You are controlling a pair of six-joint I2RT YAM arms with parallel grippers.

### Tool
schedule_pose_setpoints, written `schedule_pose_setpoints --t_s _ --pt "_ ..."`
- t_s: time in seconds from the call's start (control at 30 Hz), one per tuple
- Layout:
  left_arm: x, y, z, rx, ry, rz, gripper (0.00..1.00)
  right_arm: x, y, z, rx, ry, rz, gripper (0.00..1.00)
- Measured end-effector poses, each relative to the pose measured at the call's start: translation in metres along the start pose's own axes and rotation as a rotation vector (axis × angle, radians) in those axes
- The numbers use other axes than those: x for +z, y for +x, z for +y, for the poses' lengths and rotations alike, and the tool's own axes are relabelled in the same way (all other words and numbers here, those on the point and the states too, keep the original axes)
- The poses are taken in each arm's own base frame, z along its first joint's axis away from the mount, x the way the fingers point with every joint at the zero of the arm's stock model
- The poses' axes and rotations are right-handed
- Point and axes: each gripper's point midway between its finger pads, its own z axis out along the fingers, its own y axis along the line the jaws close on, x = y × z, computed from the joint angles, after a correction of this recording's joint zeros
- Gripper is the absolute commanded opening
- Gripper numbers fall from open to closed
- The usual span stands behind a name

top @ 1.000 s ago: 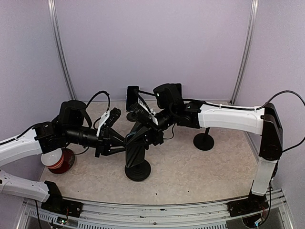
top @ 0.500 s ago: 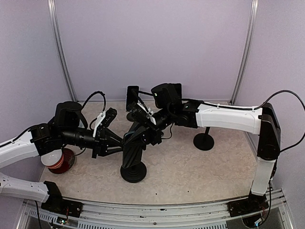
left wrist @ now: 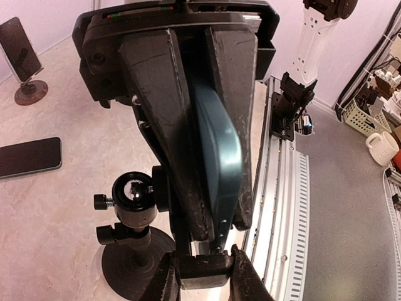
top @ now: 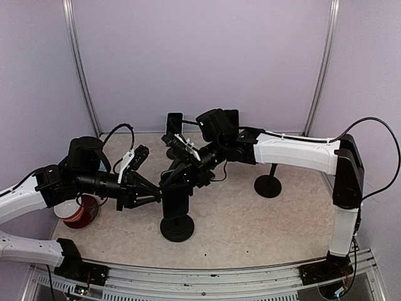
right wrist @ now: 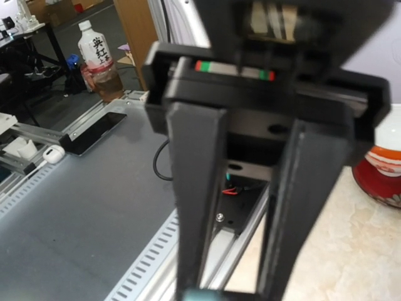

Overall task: Place the phone on the phone stand
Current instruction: Install the phone on the phone stand.

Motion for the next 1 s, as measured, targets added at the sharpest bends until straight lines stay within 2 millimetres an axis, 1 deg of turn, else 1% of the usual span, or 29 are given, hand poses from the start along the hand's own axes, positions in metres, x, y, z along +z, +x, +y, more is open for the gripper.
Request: schedule_pose_setpoints --t_s 0.17,0.4,1.0 --pt "-0.006 0.001 -0.001 0.009 -0.015 -0.041 0.0 0.0 -0.002 -0.004 0.023 0.016 -0.006 0.0" --pt "-0.006 0.001 0.001 0.002 -0.026 -0.044 0.0 0.001 -0.002 -0.011 0.075 0.044 -0.002 0.0" --pt "0.001 0.004 0.005 -0.045 -0.025 -0.036 0.0 0.001 0.001 -0.016 0.122 0.072 0.005 0.0"
